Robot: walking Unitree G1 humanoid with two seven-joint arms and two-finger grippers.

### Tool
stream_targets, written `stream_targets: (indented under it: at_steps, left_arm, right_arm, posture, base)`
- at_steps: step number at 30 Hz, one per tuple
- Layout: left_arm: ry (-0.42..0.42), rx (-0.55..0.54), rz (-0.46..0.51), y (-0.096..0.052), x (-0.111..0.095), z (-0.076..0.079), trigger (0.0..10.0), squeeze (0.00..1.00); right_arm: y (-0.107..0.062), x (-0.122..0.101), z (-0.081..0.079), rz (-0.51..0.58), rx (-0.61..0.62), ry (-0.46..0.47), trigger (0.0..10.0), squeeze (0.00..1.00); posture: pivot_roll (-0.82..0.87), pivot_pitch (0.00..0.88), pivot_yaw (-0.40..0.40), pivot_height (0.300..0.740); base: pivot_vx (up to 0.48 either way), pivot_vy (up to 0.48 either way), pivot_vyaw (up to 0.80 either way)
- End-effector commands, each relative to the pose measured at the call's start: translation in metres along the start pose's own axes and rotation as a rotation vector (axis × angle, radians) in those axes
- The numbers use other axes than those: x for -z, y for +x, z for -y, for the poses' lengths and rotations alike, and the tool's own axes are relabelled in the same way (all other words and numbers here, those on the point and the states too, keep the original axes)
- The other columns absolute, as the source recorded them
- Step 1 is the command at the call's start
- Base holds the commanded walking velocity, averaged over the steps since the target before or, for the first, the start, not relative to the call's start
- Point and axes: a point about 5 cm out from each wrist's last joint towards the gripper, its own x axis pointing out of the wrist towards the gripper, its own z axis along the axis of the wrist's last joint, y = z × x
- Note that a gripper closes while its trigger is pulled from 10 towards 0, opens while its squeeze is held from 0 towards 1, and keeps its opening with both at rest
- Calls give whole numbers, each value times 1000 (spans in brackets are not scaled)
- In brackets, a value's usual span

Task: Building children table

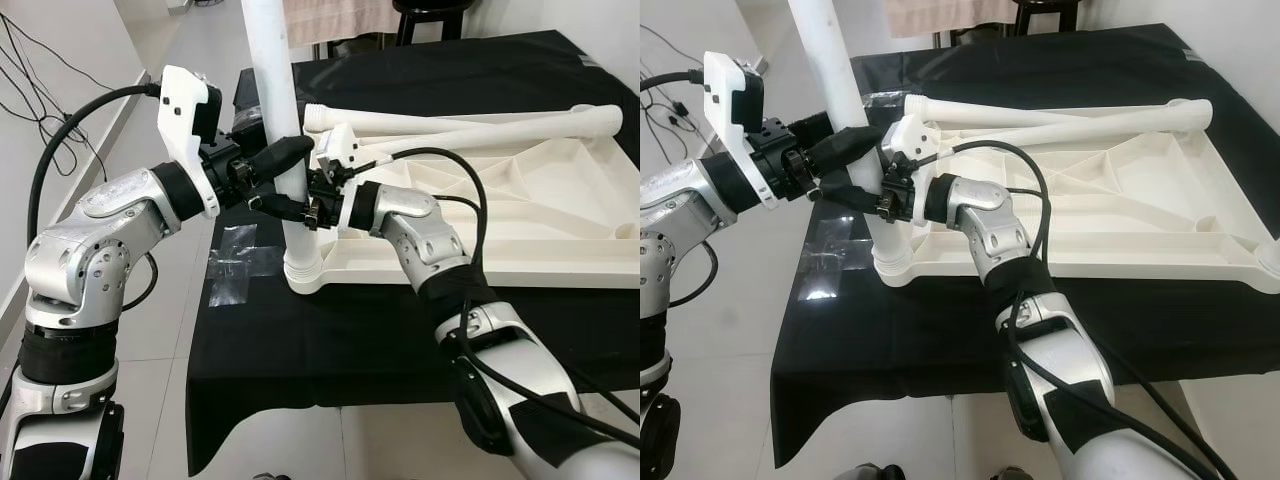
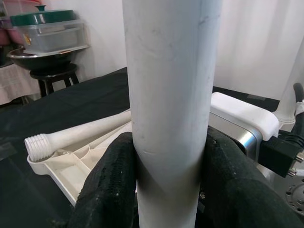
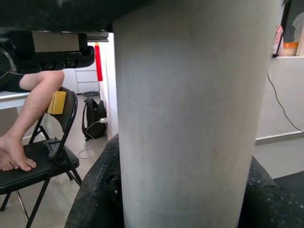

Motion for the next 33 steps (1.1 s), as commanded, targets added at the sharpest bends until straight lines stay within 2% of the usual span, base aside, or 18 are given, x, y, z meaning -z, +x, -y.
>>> stream_targets:
  at_steps: [1,2,3,4,5,6,7,9,11,12,14,17,23,24,30,31,32,33]
  left_arm:
    - [-39,75,0,6,5,12,0,0]
    - [-39,75,0,6,5,12,0,0]
    - [-44,48,9,6,5,9,1255,173]
    - [-44,48,9,6,5,9,1255,173]
    - [-40,12,17,4,4,6,10000,1000]
    - [-40,-21,15,3,3,2,10000,1000]
    - [-42,-42,10,0,2,-3,10000,0]
    - [-42,-42,10,0,2,-3,10000,0]
    - [-38,-66,-2,-2,2,-8,10000,0]
    - [-36,-65,-5,-1,2,-8,10000,0]
    - [-36,-65,-5,-1,2,-8,10000,0]
    - [-27,-47,-6,4,2,-6,10000,0]
    - [-22,-44,-5,4,1,-7,10000,0]
    - [-22,-45,-4,3,1,-7,0,0]
    - [-26,-37,-6,2,1,-6,0,0]
    - [-27,-32,-7,1,1,-5,0,0]
    - [-27,-29,-8,1,1,-5,0,0]
    - [-27,-25,-7,2,1,-5,0,0]
  right_arm:
    - [20,18,-21,-77,-110,14,0,0]
    - [20,18,-21,-77,-110,14,0,0]
    - [21,22,-23,-86,-93,19,0,0]
    - [21,22,-23,-86,-93,19,0,0]
    - [24,33,-29,-126,-35,23,0,0]
    - [26,52,-34,-251,291,-1,0,0]
    - [31,66,-65,-281,381,63,0,0]
    - [31,66,-65,-281,381,63,0,0]
    - [33,74,-100,-283,490,139,0,0]
    - [37,77,-103,-265,467,162,0,0]
    - [37,77,-103,-265,467,162,0,0]
    - [47,74,-87,-247,469,100,0,0]
    - [50,69,-79,-239,477,88,0,0]
    - [49,68,-80,-248,500,84,0,0]
    - [46,64,-83,-259,536,87,0,0]
    - [45,62,-85,-261,543,88,4706,0]
    - [45,60,-84,-257,539,85,4706,0]
    - [44,54,-80,-229,529,83,10000,0]
  posture:
    - [-6,149,96,740]
    - [-6,149,96,740]
    - [-6,152,96,740]
    - [-6,152,96,740]
    - [-6,155,86,740]
    - [0,153,76,740]
    - [9,155,77,740]
    - [9,155,77,740]
    - [-17,146,86,740]
    - [-10,139,86,740]
    - [-10,139,86,740]
    - [-9,127,82,740]
    - [-11,123,82,740]
    - [-10,124,82,740]
    - [-10,127,83,740]
    - [-11,128,83,740]
    - [-11,129,84,740]
    - [-12,131,85,740]
  base:
    - [0,0,0]
    - [0,0,0]
    - [0,0,0]
    - [0,0,0]
    - [0,0,0]
    - [0,0,0]
    - [0,0,0]
    - [0,0,0]
    - [0,0,0]
    - [0,0,0]
    - [0,0,0]
    - [0,0,0]
    - [0,0,0]
    - [0,0,0]
    - [0,0,0]
    - [0,0,0]
    - [0,0,0]
    - [0,0,0]
